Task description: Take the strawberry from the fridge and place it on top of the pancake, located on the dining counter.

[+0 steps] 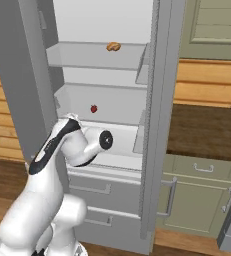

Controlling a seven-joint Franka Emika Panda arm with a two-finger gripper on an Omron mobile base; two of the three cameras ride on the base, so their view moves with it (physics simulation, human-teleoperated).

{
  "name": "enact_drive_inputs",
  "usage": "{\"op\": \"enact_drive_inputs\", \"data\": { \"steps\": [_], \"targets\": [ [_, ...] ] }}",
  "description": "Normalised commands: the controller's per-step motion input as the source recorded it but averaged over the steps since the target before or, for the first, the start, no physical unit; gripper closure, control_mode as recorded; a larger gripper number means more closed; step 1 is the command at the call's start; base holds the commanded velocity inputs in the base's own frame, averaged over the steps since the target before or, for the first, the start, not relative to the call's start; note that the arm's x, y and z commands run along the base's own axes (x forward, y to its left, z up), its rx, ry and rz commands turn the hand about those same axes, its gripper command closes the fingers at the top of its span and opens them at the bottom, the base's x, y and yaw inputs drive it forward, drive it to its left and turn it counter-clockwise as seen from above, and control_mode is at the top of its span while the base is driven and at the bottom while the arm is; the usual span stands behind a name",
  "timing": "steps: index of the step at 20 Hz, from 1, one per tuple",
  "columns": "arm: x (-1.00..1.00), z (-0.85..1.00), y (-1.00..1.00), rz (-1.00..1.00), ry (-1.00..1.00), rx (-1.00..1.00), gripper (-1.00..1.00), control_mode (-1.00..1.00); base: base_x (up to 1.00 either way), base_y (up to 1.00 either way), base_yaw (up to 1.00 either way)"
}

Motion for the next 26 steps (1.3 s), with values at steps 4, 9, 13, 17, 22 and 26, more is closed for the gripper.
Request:
{"op": "enact_drive_inputs", "data": {
  "steps": [4, 9, 13, 17, 22, 26],
  "targets": [
    [0.81, -0.12, 0.16, 0.04, 0.16, 0.01, -1.00, -1.00, 0.00, 0.00, 0.00],
    [0.84, -0.12, 0.00, 0.10, 0.10, 0.08, -1.00, -1.00, 0.00, 0.00, 0.00],
    [0.41, -0.05, 0.13, 0.11, 0.00, 0.14, -1.00, -1.00, 0.00, 0.00, 0.00],
    [-0.07, 0.00, 0.21, 0.11, 0.00, 0.08, -1.00, -1.00, 0.00, 0.00, 0.00],
    [-0.36, 0.01, 0.54, 0.10, -0.01, 0.01, -1.00, -1.00, 0.00, 0.00, 0.00],
    [-0.54, 0.10, 0.59, 0.11, -0.07, 0.00, -1.00, -1.00, 0.00, 0.00, 0.00]
  ]
}}
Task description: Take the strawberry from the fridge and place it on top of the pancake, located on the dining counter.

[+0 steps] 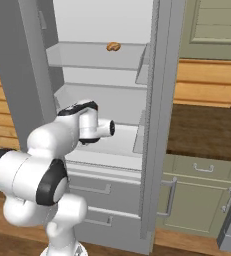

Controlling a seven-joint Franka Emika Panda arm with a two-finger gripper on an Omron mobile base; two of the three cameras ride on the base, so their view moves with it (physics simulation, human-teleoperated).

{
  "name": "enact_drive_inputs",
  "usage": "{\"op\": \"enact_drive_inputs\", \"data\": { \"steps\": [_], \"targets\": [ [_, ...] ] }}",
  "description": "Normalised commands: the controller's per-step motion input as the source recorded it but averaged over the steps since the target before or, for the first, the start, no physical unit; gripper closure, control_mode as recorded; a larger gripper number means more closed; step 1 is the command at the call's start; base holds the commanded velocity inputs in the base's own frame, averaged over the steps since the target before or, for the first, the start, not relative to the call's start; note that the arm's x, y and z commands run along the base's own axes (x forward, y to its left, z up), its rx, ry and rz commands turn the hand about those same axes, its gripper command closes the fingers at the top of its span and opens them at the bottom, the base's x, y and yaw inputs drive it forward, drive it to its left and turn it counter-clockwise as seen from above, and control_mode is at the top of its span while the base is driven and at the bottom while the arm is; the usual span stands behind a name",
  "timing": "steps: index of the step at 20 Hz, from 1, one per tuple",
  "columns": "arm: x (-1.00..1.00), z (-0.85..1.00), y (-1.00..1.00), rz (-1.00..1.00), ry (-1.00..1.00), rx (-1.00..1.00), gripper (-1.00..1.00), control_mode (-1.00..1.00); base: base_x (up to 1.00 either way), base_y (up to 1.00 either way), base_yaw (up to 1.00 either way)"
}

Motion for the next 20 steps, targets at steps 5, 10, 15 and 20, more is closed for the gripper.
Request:
{"op": "enact_drive_inputs", "data": {
  "steps": [5, 10, 15, 20],
  "targets": [
    [-0.64, 0.17, 0.58, 0.09, -0.08, 0.00, -1.00, -1.00, 0.00, 0.00, 0.00],
    [-0.48, 0.19, 0.82, 0.09, -0.02, 0.00, -1.00, -1.00, 0.00, 0.00, 0.00],
    [-0.37, 0.20, 0.90, 0.12, 0.00, 0.00, -1.00, -1.00, 0.00, 0.00, 0.00],
    [-0.31, 0.09, 0.99, 0.11, 0.00, 0.00, -1.00, -1.00, 0.00, 0.00, 0.00]
  ]
}}
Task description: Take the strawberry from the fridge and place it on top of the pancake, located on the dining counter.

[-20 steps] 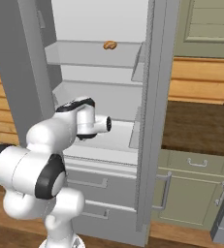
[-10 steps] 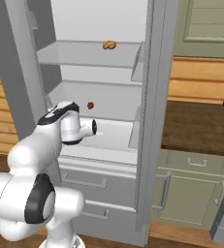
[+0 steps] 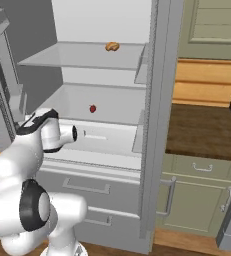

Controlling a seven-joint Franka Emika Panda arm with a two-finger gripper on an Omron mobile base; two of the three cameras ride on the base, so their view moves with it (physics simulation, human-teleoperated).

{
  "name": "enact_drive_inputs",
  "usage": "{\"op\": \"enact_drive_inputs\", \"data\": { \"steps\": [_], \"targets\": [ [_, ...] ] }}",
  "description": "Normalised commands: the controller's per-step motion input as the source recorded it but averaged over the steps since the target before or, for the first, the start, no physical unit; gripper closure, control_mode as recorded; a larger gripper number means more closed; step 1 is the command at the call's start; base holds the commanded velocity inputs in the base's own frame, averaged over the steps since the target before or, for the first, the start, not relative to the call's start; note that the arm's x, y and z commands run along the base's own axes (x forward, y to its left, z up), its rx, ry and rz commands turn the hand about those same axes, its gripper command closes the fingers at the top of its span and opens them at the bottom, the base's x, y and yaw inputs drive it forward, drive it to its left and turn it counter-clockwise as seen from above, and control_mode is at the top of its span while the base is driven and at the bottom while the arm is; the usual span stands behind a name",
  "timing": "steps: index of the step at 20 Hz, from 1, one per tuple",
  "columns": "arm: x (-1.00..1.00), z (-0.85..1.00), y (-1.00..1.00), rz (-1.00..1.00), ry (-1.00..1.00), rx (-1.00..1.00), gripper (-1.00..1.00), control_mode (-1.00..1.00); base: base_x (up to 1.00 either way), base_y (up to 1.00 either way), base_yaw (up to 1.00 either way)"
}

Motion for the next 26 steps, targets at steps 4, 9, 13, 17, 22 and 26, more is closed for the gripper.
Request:
{"op": "enact_drive_inputs", "data": {
  "steps": [4, 9, 13, 17, 22, 26],
  "targets": [
    [-0.17, 0.16, 0.97, 0.06, 0.00, 0.00, -1.00, -1.00, 0.00, 0.00, 0.00],
    [-0.18, 0.12, 0.88, 0.02, -0.01, 0.00, -1.00, -1.00, 0.00, 0.00, 0.00],
    [-0.21, 0.09, 0.49, 0.00, -0.04, -0.01, -1.00, -1.00, 0.00, 0.00, 0.00],
    [-0.11, 0.20, -0.09, 0.00, -0.09, -0.08, -1.00, -1.00, 0.00, 0.00, 0.00],
    [0.00, 0.41, -0.75, 0.00, -0.02, -0.11, -1.00, -1.00, 0.00, 0.00, 0.00],
    [0.00, 0.12, -0.97, -0.04, -0.01, -0.33, -1.00, -1.00, 0.00, 0.00, 0.00]
  ]
}}
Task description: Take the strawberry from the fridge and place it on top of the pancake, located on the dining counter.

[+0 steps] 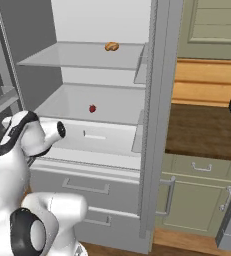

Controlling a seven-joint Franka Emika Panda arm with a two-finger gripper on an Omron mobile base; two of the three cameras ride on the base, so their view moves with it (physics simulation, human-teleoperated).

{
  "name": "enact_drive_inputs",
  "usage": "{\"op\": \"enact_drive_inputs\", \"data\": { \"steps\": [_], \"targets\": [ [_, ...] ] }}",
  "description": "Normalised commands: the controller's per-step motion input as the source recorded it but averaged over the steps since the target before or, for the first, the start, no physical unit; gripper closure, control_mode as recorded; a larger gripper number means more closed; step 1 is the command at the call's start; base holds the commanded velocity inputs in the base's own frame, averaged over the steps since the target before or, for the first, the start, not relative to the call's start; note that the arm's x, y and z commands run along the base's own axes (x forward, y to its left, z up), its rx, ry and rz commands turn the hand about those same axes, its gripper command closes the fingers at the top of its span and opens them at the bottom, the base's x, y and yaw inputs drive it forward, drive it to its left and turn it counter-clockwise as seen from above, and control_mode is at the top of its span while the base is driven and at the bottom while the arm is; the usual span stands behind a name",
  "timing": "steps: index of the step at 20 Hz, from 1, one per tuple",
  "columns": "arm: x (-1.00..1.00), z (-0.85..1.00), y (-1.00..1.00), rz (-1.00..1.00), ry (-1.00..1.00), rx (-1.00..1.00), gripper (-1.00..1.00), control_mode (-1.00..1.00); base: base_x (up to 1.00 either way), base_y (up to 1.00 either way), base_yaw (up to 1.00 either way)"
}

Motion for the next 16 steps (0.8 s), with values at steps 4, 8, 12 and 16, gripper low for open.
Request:
{"op": "enact_drive_inputs", "data": {
  "steps": [4, 8, 12, 16],
  "targets": [
    [-0.28, 0.05, -0.87, -0.10, -0.09, -0.48, -1.00, -1.00, 0.00, 0.00, 0.00],
    [-0.36, 0.01, -0.87, -0.13, -0.08, -0.50, -1.00, -1.00, 0.00, 0.00, 0.00],
    [-0.35, 0.00, -0.88, -0.15, -0.03, -0.50, -1.00, -1.00, 0.00, 0.00, 0.00],
    [-0.41, 0.00, -0.87, -0.17, -0.03, -0.48, -1.00, -1.00, 0.00, 0.00, 0.00]
  ]
}}
